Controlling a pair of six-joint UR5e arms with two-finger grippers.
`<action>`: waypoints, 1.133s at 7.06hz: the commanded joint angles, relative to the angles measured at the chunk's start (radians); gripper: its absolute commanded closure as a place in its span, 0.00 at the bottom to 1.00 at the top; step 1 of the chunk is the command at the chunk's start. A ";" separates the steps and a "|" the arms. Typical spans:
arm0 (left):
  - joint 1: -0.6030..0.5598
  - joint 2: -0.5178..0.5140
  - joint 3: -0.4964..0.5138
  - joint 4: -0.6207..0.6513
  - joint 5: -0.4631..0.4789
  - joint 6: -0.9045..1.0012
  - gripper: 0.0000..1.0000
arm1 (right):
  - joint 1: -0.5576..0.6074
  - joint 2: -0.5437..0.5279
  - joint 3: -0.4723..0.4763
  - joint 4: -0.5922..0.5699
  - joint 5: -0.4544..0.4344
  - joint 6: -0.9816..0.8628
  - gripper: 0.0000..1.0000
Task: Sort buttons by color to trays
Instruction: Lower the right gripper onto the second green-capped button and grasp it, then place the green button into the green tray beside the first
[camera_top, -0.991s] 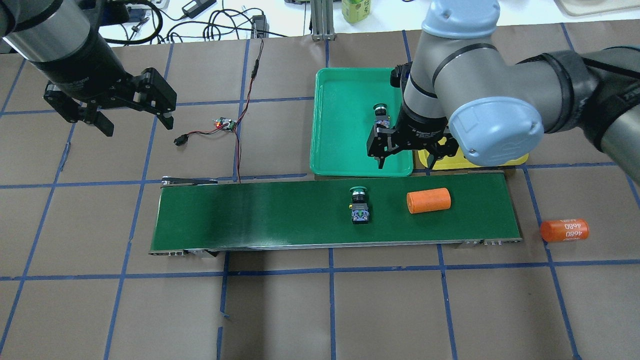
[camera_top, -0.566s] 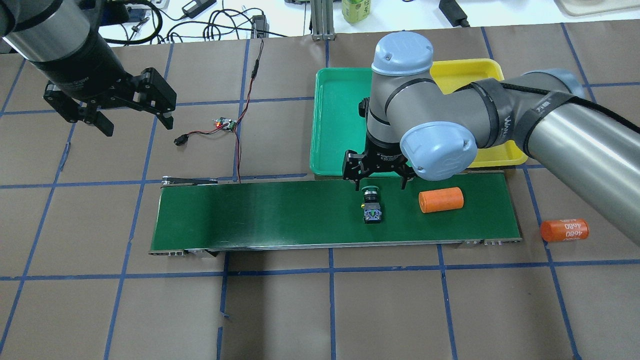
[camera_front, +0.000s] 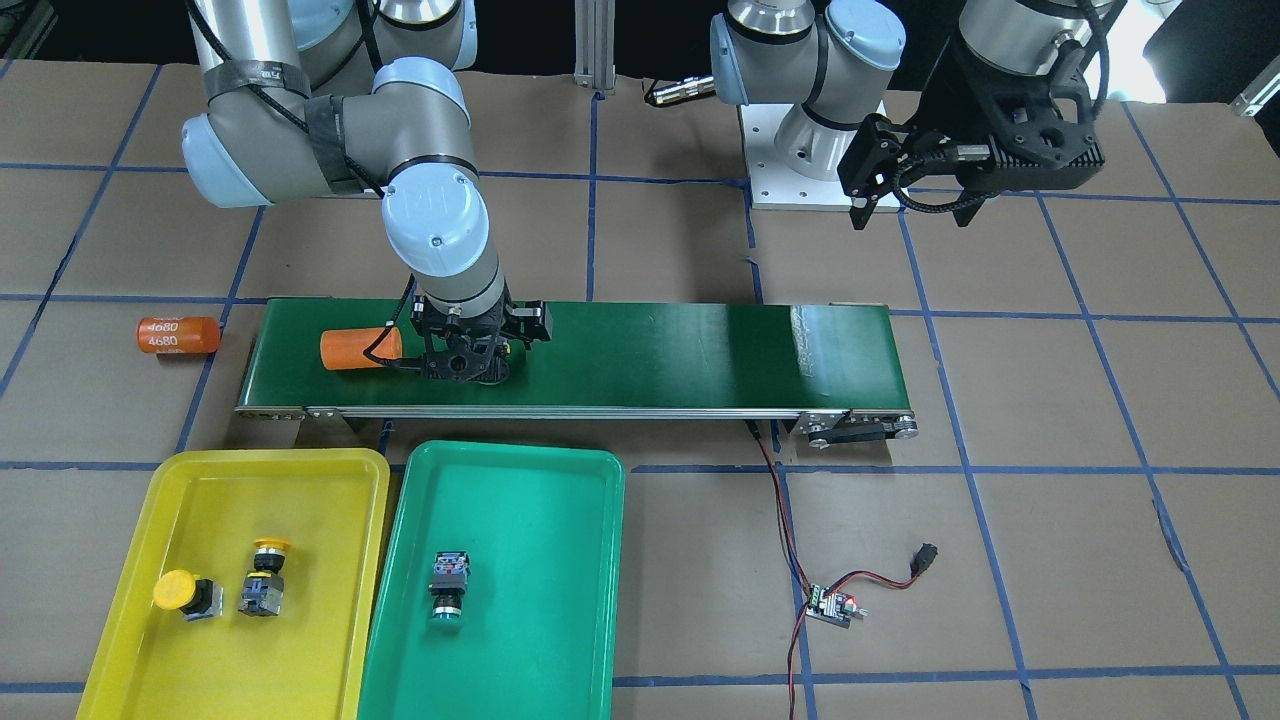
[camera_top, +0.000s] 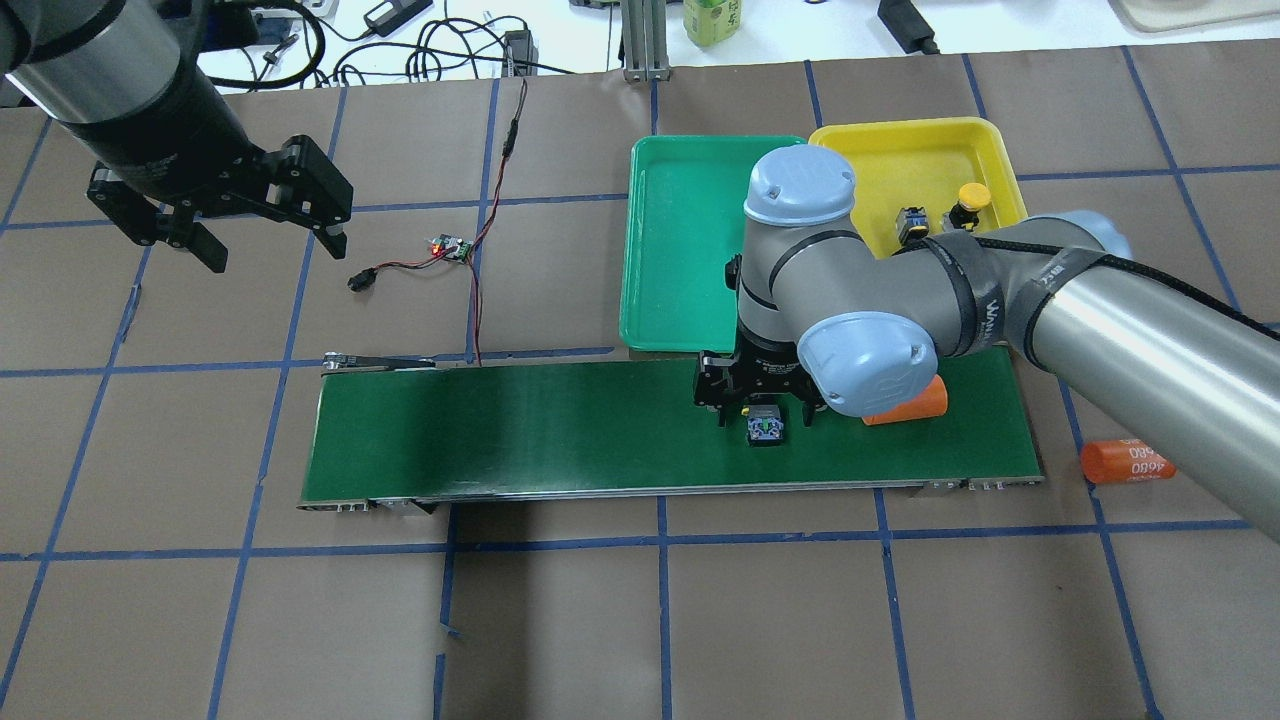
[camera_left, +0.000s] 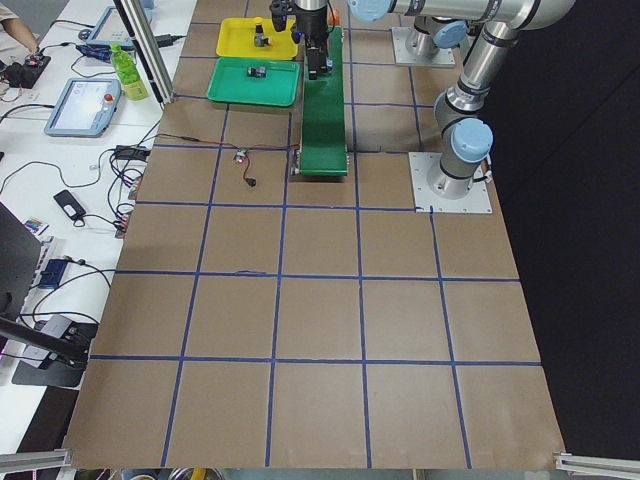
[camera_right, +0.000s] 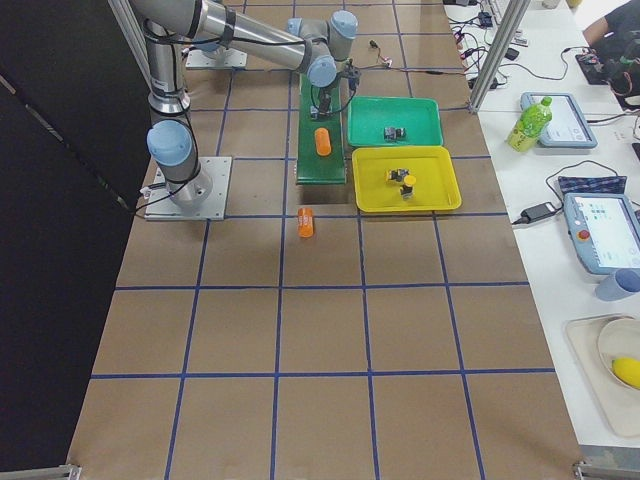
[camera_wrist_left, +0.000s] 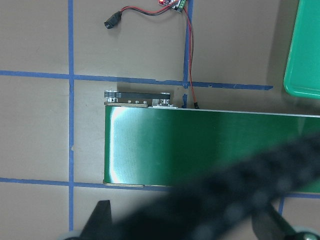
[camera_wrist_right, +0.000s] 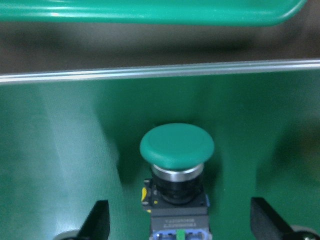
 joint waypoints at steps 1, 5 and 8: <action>0.001 0.000 0.001 0.000 0.000 0.000 0.00 | -0.004 -0.003 -0.003 0.002 -0.003 0.001 1.00; 0.001 0.000 0.001 0.000 0.000 0.000 0.00 | -0.010 -0.039 -0.103 -0.006 -0.053 -0.003 1.00; 0.001 0.000 0.001 0.000 0.000 0.000 0.00 | -0.027 0.122 -0.257 -0.208 -0.096 -0.015 1.00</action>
